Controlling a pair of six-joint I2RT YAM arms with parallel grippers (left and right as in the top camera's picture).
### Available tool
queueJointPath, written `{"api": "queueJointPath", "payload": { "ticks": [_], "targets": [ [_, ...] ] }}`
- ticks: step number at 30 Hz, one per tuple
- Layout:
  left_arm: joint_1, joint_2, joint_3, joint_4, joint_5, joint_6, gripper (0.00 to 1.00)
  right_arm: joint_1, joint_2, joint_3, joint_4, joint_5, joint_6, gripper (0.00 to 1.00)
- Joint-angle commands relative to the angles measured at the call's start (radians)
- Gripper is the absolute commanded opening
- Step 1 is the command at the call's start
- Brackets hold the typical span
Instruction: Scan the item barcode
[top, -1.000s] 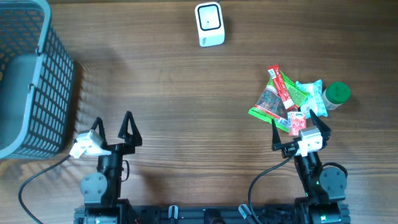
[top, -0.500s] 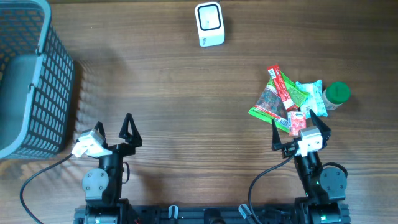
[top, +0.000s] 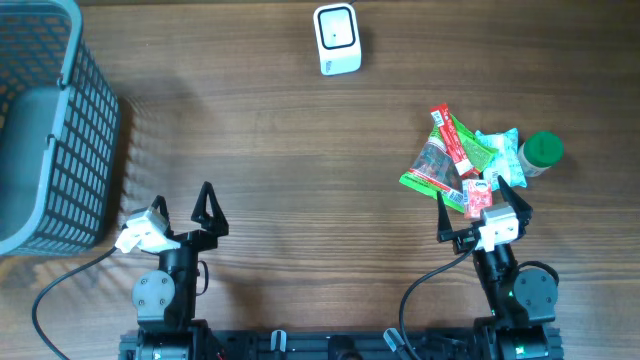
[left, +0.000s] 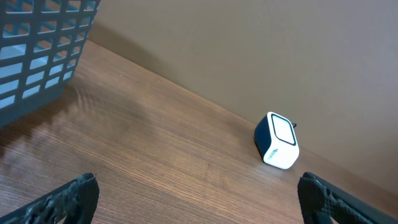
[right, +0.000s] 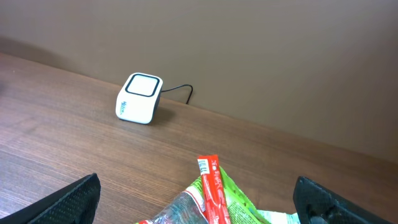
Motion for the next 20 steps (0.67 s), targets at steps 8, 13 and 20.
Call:
{"api": "queueJointPath", "payload": {
  "ticks": [8,13,20],
  "targets": [
    [-0.004,-0.004,-0.002,-0.001,-0.021,0.017,1.00,-0.004,-0.011,-0.001,0.004,-0.016,-0.010,1.00],
    [-0.004,-0.004,-0.002,-0.001,-0.021,0.017,1.00,-0.004,-0.011,-0.001,0.004,-0.016,-0.010,1.00],
    [-0.004,-0.004,-0.002,-0.001,-0.021,0.017,1.00,-0.004,-0.011,-0.001,0.004,-0.016,-0.010,0.99]
  ]
}}
